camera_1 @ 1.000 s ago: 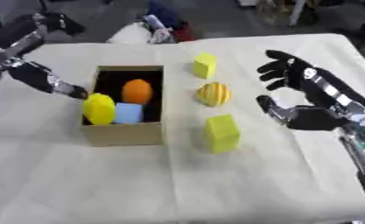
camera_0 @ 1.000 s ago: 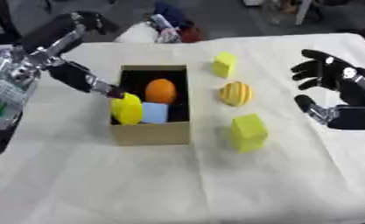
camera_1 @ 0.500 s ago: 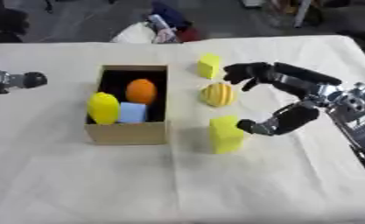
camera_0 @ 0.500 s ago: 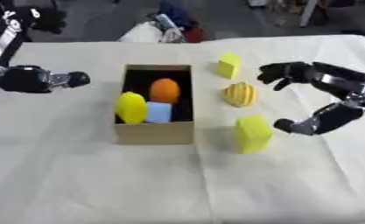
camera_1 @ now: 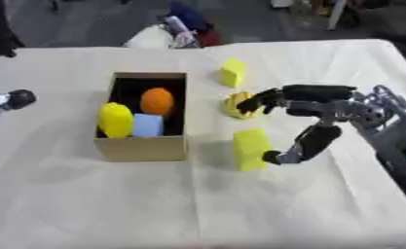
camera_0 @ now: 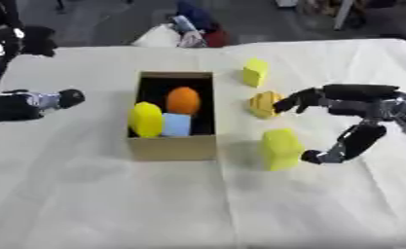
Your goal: Pick up objects on the table and place them in the box.
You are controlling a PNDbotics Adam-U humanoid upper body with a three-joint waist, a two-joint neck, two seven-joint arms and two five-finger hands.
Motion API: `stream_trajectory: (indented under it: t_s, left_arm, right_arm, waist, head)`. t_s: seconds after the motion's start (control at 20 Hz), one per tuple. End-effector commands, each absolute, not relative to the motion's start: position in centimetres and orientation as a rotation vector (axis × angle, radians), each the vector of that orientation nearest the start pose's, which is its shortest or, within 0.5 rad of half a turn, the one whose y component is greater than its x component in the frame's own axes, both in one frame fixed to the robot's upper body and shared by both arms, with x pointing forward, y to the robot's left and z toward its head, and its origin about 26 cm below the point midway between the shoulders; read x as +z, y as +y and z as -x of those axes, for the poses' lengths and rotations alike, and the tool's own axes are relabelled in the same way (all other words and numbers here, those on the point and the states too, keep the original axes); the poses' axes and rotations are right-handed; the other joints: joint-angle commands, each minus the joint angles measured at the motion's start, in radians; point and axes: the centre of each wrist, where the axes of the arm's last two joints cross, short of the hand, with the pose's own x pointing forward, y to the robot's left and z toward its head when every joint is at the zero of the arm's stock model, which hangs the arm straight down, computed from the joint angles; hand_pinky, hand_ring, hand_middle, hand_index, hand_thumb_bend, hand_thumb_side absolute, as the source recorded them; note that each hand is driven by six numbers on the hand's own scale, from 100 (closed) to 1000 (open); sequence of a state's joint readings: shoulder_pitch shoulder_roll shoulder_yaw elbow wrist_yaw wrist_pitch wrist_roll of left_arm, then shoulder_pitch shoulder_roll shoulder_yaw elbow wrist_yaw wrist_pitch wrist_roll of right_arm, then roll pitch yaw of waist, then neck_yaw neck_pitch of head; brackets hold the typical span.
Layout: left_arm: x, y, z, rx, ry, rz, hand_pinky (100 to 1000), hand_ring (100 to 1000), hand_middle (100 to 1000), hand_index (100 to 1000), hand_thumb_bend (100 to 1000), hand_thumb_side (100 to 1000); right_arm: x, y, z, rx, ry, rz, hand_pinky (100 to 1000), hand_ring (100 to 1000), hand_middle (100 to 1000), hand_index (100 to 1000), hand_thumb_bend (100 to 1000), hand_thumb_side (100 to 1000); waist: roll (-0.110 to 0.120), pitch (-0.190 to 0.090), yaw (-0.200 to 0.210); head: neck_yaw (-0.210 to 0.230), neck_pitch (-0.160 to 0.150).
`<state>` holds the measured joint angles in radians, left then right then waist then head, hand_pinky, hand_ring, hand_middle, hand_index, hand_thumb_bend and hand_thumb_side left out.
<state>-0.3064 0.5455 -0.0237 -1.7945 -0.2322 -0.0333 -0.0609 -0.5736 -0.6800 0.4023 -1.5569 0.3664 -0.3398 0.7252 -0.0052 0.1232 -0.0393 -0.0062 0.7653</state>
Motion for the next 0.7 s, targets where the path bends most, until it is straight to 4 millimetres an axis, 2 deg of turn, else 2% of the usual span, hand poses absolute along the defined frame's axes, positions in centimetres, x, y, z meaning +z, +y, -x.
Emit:
stream_trajectory:
  t_s: [0.05, 0.35, 0.7]
  left_arm:
    - [18.8, 31.4, -32.3, -0.733, -2.044, -0.582, 794, 675, 636, 820, 878, 554]
    - [18.2, 31.4, -32.2, -0.695, -2.036, -0.578, 794, 672, 631, 819, 877, 556]
    - [17.9, 31.2, -32.2, -0.684, -2.038, -0.567, 794, 670, 627, 819, 874, 557]
  right_arm:
    - [17.7, -26.9, -38.2, 2.018, -1.456, 0.289, 851, 938, 908, 1000, 363, 286]
    - [16.6, -27.0, -39.3, 1.983, -1.485, 0.367, 855, 940, 910, 1000, 363, 287]
    - [14.5, -26.5, -40.4, 2.049, -1.385, 0.360, 855, 932, 873, 983, 371, 311]
  waist:
    - [-0.014, -0.011, 0.003]
    - [-0.014, -0.012, 0.006]
    - [-0.015, -0.010, 0.010]
  head:
    - [-0.003, 0.005]
    - [-0.006, 0.005]
    - [-0.012, 0.005]
